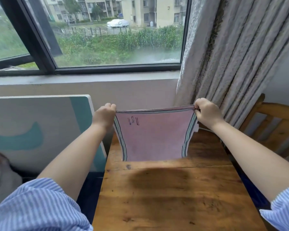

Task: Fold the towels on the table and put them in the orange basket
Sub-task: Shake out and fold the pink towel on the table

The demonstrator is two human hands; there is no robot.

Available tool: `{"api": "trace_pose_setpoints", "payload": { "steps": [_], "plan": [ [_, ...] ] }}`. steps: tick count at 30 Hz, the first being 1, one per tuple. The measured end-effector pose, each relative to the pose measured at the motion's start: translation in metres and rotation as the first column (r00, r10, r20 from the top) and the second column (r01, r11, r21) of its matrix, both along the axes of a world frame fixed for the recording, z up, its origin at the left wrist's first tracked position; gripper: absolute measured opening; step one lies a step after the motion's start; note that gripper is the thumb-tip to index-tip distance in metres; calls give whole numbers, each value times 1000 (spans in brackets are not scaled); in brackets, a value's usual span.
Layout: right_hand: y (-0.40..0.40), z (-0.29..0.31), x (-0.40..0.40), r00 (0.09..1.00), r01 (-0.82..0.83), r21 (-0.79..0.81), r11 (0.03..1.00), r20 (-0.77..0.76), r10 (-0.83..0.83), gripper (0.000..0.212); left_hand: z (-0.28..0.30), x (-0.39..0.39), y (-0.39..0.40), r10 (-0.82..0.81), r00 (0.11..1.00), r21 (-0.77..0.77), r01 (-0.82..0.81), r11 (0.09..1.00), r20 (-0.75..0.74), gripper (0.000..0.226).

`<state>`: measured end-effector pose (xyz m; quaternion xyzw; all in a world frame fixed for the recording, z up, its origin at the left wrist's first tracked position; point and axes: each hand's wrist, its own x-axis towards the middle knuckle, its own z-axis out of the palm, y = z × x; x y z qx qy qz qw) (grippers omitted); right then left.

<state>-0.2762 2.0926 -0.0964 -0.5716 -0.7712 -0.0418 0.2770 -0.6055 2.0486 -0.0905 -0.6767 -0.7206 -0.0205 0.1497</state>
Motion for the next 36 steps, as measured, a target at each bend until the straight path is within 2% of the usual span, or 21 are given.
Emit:
{"api": "trace_pose_setpoints", "payload": {
  "steps": [4, 7, 9, 11, 14, 17, 19, 21, 22, 26, 33, 36],
  "plan": [
    [-9, -19, 8, 998, -65, 97, 993, 25, 63, 20, -16, -2, -6, -42, 999, 79, 39, 996, 34, 21],
    [-29, -48, 21, 963, -219, 104, 970, 181, 198, 23, -48, -3, -21, -91, 996, -58, 89, 994, -18, 23],
    [-50, -80, 30, 923, -291, 40, 956, 273, 269, 17, -81, 2, -43, -152, 985, -251, 125, 960, -87, 26],
    [-74, -110, 38, 879, -344, -55, 937, 332, 342, 14, -117, 11, -66, -234, 968, -397, 179, 900, -95, 29],
    [-111, -166, 49, 815, -345, -274, 898, 387, 432, 33, -169, 31, -105, -290, 955, -583, 206, 786, -54, 31],
    [-144, -206, 54, 740, -329, -473, 818, 409, 534, 40, -202, 49, -138, -299, 954, -717, 186, 672, -34, 33],
    [-161, -226, 57, 706, -303, -542, 783, 424, 567, 38, -219, 56, -153, -312, 950, -777, 180, 604, -22, 33],
    [-170, -242, 59, 703, -219, -667, 713, 399, 589, 22, -227, 59, -163, -303, 953, -803, 169, 571, -15, 33],
    [-173, -252, 62, 696, -191, -694, 694, 403, 594, 22, -232, 60, -168, -307, 952, -814, 169, 556, -12, 33],
    [-181, -269, 60, 629, -151, -757, 636, 422, 653, 30, -248, 61, -181, -311, 950, -839, 164, 519, -7, 31],
    [-198, -288, 64, 600, -174, -782, 599, 399, 694, 37, -272, 62, -198, -288, 957, -872, 103, 478, -45, 32],
    [-198, -290, 71, 615, -196, -808, 556, 341, 711, 36, -278, 62, -201, -259, 965, -889, 82, 451, -43, 33]
  ]
}}
